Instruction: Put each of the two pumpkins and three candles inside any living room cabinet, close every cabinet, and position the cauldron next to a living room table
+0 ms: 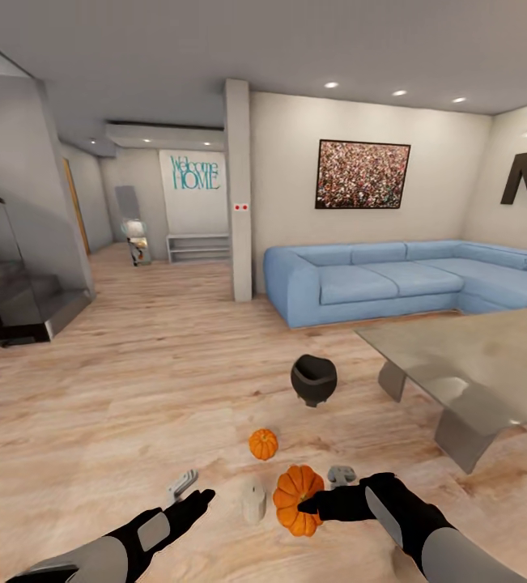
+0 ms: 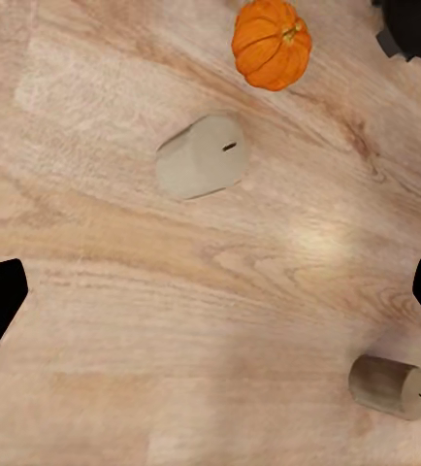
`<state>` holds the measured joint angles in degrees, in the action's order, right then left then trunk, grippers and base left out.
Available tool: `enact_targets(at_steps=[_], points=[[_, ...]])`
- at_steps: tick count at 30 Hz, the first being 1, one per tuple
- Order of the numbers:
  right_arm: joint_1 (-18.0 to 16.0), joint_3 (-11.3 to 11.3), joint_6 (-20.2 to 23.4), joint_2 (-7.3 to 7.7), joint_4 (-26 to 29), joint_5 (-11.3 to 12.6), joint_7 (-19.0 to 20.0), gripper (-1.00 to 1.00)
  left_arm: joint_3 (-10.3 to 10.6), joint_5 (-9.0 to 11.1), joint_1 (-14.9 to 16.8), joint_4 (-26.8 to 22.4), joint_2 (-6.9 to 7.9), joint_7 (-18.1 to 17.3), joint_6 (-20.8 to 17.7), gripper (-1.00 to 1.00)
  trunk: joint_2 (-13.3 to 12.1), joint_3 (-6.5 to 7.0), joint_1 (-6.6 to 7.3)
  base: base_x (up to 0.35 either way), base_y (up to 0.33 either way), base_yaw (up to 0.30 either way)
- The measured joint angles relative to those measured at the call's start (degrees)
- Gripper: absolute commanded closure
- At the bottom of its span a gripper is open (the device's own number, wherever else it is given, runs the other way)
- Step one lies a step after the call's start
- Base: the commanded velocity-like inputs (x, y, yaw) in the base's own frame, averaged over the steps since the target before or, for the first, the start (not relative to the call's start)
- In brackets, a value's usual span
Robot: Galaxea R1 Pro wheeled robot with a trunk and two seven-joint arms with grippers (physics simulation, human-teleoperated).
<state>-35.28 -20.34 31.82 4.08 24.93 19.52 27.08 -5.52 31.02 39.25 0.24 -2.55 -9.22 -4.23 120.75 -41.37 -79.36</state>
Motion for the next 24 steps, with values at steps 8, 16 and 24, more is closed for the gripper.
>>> enact_targets(at_steps=[8,16,24], points=[[0.0,0.0,0.0,0.0,0.0,0.0,0.1,1.0,0.0,0.0,0.0,0.0,0.0,0.0,0.0,-1.0,0.0,0.0,0.0,0.166,0.286,0.0],[0.0,0.0,0.0,0.0,0.0,0.0,0.1,1.0,0.0,0.0,0.0,0.0,0.03,0.0,0.0,-1.0,0.0,0.0,0.0,0.154,0.295,0.0],[0.0,0.0,0.0,0.0,0.0,0.0,0.1,1.0,0.0,0.0,0.0,0.0,0.04,0.0,0.0,-1.0,0.0,0.0,0.0,0.153,0.297,0.0]])
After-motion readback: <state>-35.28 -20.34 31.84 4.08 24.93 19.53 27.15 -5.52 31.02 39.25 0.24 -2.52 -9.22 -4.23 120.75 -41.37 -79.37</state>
